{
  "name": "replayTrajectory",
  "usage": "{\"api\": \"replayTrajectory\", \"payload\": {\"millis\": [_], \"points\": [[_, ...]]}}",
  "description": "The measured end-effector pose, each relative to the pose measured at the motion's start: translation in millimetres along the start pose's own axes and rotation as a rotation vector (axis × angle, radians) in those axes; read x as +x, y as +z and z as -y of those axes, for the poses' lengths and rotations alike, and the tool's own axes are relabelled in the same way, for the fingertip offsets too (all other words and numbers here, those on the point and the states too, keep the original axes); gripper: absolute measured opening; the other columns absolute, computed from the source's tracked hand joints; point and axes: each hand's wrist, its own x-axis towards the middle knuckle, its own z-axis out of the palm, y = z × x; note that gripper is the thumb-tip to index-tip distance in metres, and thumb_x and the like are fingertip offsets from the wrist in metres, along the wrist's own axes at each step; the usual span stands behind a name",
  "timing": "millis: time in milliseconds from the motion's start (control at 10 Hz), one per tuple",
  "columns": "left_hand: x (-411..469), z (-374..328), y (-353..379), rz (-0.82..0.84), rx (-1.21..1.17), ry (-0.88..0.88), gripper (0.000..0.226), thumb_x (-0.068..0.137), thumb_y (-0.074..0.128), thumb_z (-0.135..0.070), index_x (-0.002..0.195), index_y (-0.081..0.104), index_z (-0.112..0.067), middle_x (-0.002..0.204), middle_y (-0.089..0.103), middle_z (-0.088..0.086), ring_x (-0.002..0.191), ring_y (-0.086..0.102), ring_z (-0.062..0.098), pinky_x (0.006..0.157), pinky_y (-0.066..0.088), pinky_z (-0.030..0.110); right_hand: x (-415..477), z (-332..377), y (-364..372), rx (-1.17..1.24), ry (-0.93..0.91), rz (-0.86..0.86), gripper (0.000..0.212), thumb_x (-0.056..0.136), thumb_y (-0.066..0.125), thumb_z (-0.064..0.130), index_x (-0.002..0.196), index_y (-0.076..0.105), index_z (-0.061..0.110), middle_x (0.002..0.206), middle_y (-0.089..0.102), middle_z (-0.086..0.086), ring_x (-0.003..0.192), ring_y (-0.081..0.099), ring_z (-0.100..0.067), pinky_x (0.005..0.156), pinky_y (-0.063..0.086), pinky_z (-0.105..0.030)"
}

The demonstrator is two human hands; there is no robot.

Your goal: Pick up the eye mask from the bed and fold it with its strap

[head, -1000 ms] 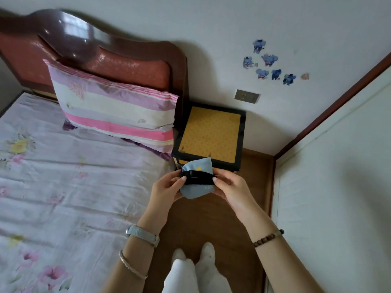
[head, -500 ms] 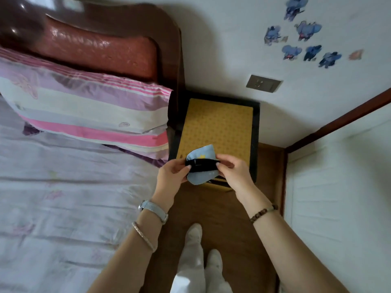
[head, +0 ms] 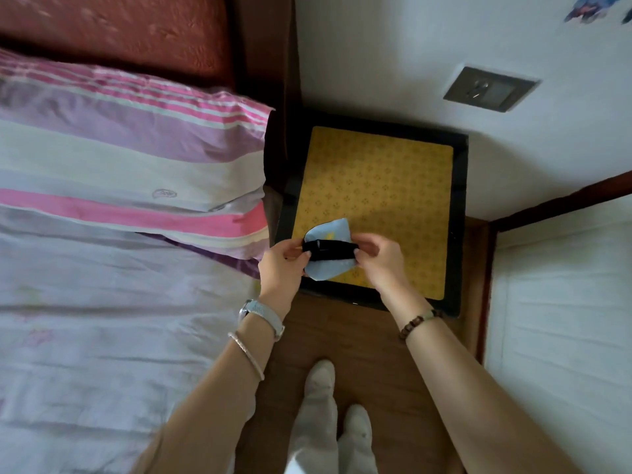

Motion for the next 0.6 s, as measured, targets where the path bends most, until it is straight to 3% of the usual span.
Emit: {"api": "replayTrajectory", "payload": {"millis": [300,400,500,600], "points": [[6.9,1.3,11.2,-0.010,0.006,-0.057,0.035,0.093,0.060,-0.004,0.127,0.066,-0.008,0.113,0.073,0.015,0.108,0.068,0.029,0.098,0.054,0.047,9.3,-1.0,0.2,0.016,0.030,-0.010,0.033,0.094,0.054,-0.004,0.121,0.067,0.009,0.122,0.069,-0.009,0.107,0.065,-0.020,0.096,0.056,-0.042],[4.0,1.8,9.6,0.025,-0.032,-0.069,0.038,0.095,0.055,-0.005,0.133,0.060,-0.008,0.122,0.069,0.014,0.114,0.065,0.030,0.102,0.051,0.048,6.4,0.6,-5.8,0.048,0.042,0.014,0.033,0.094,0.054,-0.001,0.122,0.067,0.012,0.120,0.069,-0.006,0.105,0.064,-0.018,0.087,0.058,-0.035],[0.5,3.9,6.3,0.055,-0.089,-0.054,0.039,0.098,0.052,-0.007,0.136,0.056,-0.011,0.128,0.066,0.014,0.117,0.063,0.028,0.103,0.050,0.047,3.1,0.5,-12.8,0.060,0.033,0.030,0.034,0.095,0.054,0.006,0.125,0.066,0.017,0.119,0.067,0.000,0.104,0.064,-0.016,0.064,0.049,-0.020],[-7.0,4.4,2.9,0.090,-0.179,-0.074,0.039,0.099,0.050,-0.009,0.138,0.054,-0.011,0.126,0.064,0.011,0.103,0.066,0.017,0.086,0.057,0.030,-2.3,2.7,-19.9,0.083,0.046,0.002,0.034,0.096,0.054,0.008,0.125,0.066,0.019,0.127,0.065,-0.001,0.112,0.063,-0.019,0.079,0.055,-0.030]]}}
